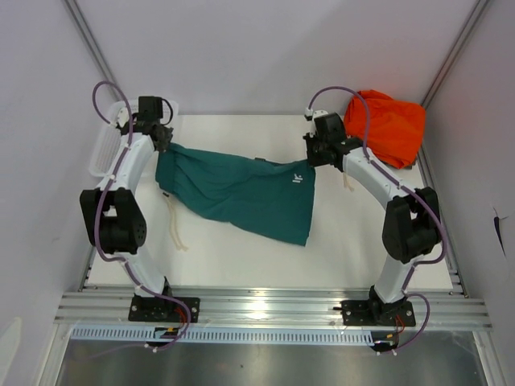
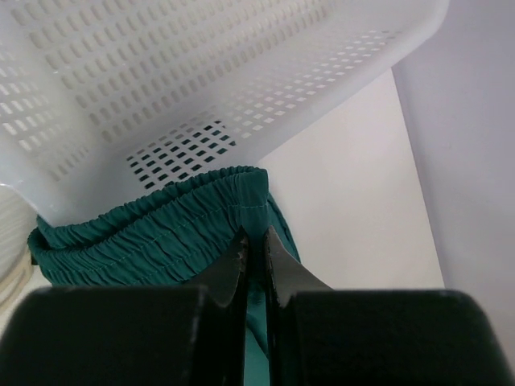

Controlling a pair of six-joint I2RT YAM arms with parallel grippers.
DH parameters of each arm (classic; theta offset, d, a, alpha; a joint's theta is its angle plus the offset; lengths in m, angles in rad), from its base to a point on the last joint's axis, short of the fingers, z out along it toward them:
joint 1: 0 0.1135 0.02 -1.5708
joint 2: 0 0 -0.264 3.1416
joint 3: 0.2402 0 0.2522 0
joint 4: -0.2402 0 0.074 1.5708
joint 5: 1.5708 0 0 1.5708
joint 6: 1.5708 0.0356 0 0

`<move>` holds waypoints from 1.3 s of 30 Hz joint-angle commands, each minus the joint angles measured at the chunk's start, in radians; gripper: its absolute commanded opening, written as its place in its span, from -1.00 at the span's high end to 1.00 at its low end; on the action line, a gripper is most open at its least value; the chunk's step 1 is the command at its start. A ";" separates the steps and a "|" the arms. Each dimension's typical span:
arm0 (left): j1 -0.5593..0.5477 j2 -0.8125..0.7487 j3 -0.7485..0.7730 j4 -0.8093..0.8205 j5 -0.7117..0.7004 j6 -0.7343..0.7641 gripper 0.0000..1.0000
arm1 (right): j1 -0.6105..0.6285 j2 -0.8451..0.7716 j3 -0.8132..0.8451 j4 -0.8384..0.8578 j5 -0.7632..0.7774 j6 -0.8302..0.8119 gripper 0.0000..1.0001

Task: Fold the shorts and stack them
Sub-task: Fold the shorts

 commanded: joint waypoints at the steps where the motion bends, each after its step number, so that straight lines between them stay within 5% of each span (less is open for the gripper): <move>1: -0.007 0.029 0.078 0.043 -0.027 -0.040 1.00 | -0.019 0.032 0.061 0.058 -0.023 -0.017 1.00; 21: -0.056 0.102 0.103 0.086 -0.094 -0.082 1.00 | -0.066 0.273 0.204 0.107 -0.076 -0.011 1.00; 23: -0.056 0.105 0.101 0.092 -0.096 -0.092 1.00 | -0.067 0.293 0.236 0.092 -0.050 -0.006 0.70; 25: -0.059 0.110 0.101 0.101 -0.094 -0.091 1.00 | -0.066 0.291 0.242 0.087 -0.036 0.003 -0.14; 26: -0.059 0.110 0.103 0.102 -0.099 -0.097 1.00 | -0.067 0.268 0.224 0.096 -0.036 0.005 -0.24; 39: -0.082 0.156 0.140 0.115 -0.120 -0.089 1.00 | -0.026 -0.046 -0.093 0.283 -0.192 0.055 -0.40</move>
